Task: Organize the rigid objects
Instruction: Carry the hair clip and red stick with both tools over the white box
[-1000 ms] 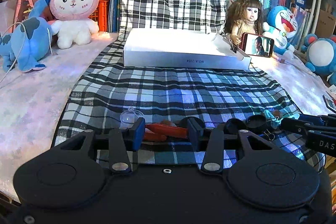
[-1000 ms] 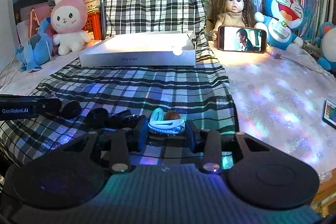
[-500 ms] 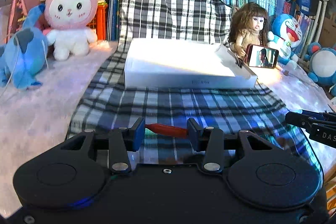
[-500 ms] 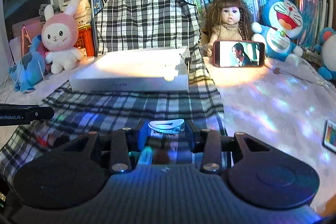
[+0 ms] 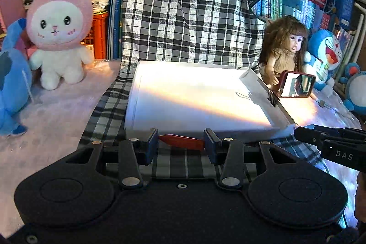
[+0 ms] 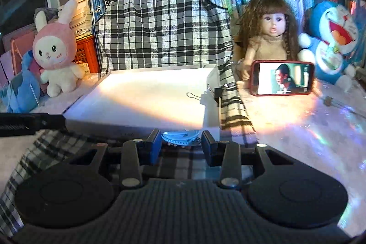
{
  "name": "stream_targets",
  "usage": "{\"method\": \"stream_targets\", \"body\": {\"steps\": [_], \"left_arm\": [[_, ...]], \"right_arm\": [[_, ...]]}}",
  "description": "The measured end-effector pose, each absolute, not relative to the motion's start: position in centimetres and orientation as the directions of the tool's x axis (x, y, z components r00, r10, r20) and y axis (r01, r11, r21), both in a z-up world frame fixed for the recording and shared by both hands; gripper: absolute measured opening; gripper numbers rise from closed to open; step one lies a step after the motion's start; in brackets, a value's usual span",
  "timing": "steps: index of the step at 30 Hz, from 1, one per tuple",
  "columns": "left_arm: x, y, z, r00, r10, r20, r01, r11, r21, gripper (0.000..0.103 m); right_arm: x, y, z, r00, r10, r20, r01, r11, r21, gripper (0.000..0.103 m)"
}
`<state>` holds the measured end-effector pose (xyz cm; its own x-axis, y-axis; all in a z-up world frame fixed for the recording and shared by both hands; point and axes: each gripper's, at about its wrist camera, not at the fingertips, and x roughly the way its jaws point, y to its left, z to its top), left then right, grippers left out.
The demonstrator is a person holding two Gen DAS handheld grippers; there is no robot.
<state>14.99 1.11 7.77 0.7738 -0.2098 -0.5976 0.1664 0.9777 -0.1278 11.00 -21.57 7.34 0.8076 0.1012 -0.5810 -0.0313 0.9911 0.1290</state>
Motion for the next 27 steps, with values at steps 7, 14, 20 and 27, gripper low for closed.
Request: {"method": "stream_targets", "body": {"steps": [7,14,20,27], "left_arm": [[20.0,0.1,7.7,0.748,-0.219,-0.627,0.154,0.975,-0.157,0.042],[24.6,-1.1,6.3,0.694,-0.216,-0.687,0.121,0.975,-0.185,0.042],[26.5,-1.8,4.3,0.657,-0.199,-0.727,0.089,0.978,-0.187,0.042],[26.8,-2.2,3.0,0.649,-0.172,-0.742,0.093,0.985,-0.146,0.042]], "right_arm": [[16.5,-22.1,8.0,0.765,0.126,-0.632,-0.025,0.986,0.166,0.044],[21.4,-22.4,7.3,0.695,0.155,-0.702,-0.012,0.979,0.204,0.044],[23.2,-21.9,5.3,0.649,0.149,-0.746,0.002,0.980,0.198,0.044],[23.6,-21.3,3.9,0.634,0.133,-0.762,0.010,0.984,0.180,0.044]]}}
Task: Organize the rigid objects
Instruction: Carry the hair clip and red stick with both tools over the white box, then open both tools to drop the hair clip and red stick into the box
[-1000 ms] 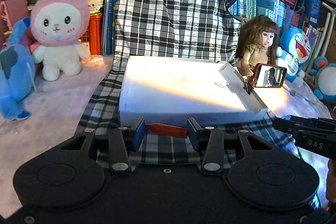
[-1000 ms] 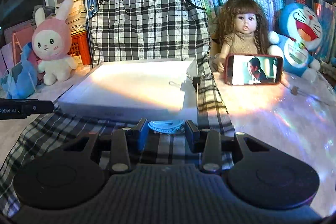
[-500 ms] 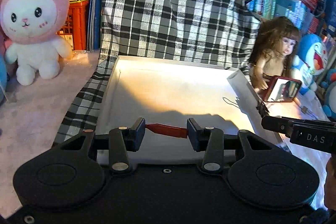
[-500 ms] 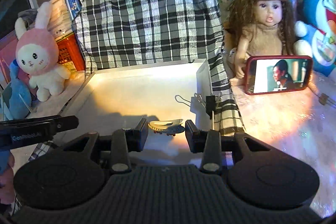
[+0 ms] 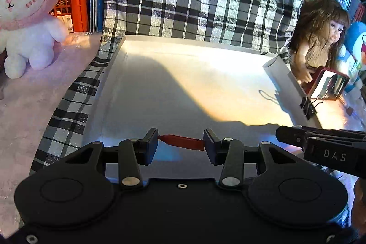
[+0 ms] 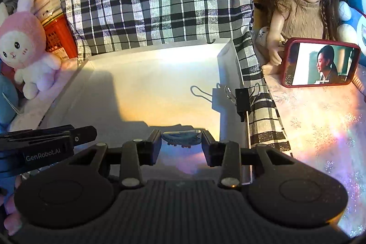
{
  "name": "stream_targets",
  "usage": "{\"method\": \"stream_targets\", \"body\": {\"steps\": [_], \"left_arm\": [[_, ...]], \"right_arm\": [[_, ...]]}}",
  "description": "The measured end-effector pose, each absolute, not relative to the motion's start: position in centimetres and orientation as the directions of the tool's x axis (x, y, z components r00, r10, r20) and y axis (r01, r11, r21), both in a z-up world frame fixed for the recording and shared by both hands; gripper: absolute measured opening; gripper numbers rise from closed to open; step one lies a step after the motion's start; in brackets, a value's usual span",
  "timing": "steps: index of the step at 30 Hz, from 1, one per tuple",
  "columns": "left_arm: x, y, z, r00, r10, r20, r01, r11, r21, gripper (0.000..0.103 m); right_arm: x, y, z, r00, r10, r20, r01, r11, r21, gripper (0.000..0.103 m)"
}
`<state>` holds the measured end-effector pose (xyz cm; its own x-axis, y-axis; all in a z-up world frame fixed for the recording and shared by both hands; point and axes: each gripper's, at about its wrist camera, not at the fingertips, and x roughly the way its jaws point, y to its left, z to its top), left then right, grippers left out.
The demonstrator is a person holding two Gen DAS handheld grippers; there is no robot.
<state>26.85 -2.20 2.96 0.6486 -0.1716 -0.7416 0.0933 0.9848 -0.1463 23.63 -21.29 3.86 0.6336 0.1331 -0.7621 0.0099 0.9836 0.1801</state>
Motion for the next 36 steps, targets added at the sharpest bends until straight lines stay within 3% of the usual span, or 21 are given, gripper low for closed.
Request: {"method": "stream_targets", "body": {"steps": [27,33,36], "left_arm": [[26.7,-2.6,1.8,0.664,-0.144,-0.734,0.108,0.989,-0.096,0.042],[26.7,-2.5,1.9,0.663,-0.145,-0.734,0.108,0.989,-0.097,0.042],[26.6,-2.4,2.0,0.659,-0.151,-0.737,0.108,0.989,-0.106,0.048]], "right_arm": [[23.9,-20.2,2.8,0.629,0.080,-0.773,-0.004,0.995,0.099,0.045],[23.8,-20.0,2.9,0.634,0.075,-0.770,-0.006,0.996,0.092,0.048],[23.7,-20.2,3.0,0.638,0.076,-0.767,-0.002,0.995,0.097,0.058]]}}
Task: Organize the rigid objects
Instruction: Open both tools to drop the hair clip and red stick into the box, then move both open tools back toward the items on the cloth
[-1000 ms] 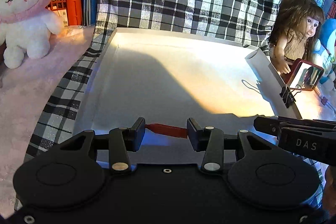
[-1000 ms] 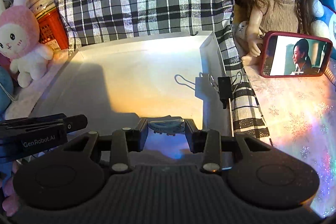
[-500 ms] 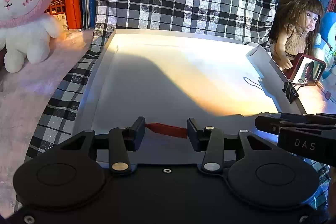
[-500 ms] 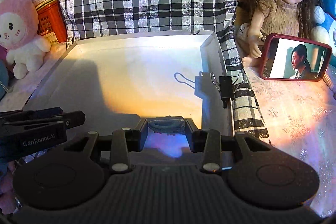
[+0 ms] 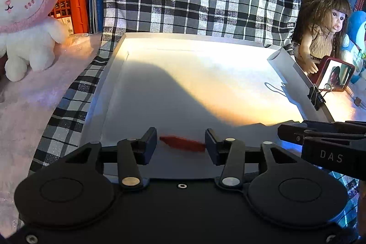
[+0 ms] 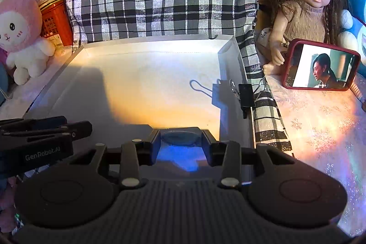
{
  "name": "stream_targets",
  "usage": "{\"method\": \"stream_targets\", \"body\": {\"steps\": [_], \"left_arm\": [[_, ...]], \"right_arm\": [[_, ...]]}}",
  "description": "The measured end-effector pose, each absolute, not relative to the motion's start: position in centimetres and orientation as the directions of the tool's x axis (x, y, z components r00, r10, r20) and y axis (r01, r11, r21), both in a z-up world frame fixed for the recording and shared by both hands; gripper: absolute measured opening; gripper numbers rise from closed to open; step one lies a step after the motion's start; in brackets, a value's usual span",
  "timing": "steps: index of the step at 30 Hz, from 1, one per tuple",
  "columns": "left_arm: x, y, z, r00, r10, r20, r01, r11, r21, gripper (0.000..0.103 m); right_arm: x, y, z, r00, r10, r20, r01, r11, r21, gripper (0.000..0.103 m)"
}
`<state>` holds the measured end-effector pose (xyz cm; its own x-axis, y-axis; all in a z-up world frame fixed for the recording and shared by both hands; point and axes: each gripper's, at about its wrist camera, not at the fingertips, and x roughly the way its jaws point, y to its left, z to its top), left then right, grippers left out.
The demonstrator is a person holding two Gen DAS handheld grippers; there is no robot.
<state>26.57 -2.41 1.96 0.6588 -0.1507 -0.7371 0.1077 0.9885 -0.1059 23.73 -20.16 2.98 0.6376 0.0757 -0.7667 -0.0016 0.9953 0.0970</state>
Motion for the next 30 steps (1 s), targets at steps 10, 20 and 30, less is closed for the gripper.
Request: {"method": "stream_targets", "body": {"steps": [10,20,30], "left_arm": [[24.9,-1.0,3.4,0.695,-0.152,-0.703,0.093,0.988,-0.122,0.072],[19.9,-0.1,5.6,0.750,-0.180,-0.636,0.127,0.984,-0.128,0.077],[13.3,0.2,6.0,0.788,-0.169,-0.592,0.125,0.985,-0.115,0.080]], "right_arm": [[22.3,-21.5,4.5,0.673,0.129,-0.728,-0.003,0.985,0.171,0.068],[17.8,-22.8,6.8,0.759,0.162,-0.631,-0.051,0.980,0.191,0.084],[11.2,-22.1,7.3,0.830,0.162,-0.534,-0.116,0.986,0.118,0.090]]}}
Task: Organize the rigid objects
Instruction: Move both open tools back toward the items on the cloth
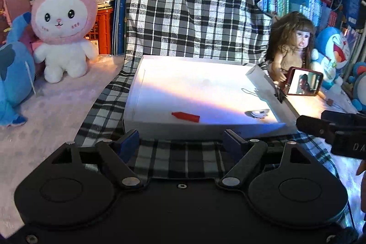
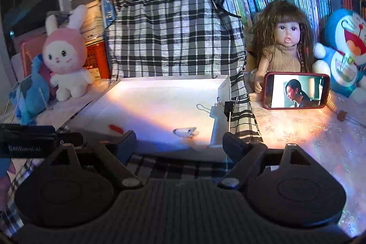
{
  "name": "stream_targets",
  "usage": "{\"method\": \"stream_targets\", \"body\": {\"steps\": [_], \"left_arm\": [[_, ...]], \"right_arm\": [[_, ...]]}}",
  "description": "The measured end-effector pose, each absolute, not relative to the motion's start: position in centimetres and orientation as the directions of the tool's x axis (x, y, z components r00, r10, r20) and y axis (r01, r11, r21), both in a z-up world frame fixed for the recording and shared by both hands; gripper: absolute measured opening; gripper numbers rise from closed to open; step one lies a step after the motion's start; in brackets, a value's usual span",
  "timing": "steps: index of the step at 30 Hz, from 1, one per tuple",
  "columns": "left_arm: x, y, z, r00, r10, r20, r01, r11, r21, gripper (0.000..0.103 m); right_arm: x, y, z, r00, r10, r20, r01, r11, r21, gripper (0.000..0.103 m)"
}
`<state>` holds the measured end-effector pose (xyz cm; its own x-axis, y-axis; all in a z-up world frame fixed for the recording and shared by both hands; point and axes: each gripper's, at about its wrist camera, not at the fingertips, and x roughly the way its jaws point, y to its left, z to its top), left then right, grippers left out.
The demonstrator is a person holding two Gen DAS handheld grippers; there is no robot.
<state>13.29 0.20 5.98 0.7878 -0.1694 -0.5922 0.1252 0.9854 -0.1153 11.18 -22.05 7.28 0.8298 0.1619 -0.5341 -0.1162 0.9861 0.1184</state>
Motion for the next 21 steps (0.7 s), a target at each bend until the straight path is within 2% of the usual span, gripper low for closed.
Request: {"method": "stream_targets", "body": {"steps": [11,21], "left_arm": [[7.0,1.0,3.7,0.796,-0.191,-0.575,0.121,0.980,-0.157,0.082],[4.2,1.6,2.1,0.799,-0.177,-0.575,0.123,0.983,-0.133,0.083]], "right_arm": [[6.0,-21.3,5.5,0.846,0.172,-0.504,-0.144,0.985,0.094,0.093],[3.0,-21.6,4.4,0.854,0.149,-0.498,-0.125,0.989,0.080,0.093]]}}
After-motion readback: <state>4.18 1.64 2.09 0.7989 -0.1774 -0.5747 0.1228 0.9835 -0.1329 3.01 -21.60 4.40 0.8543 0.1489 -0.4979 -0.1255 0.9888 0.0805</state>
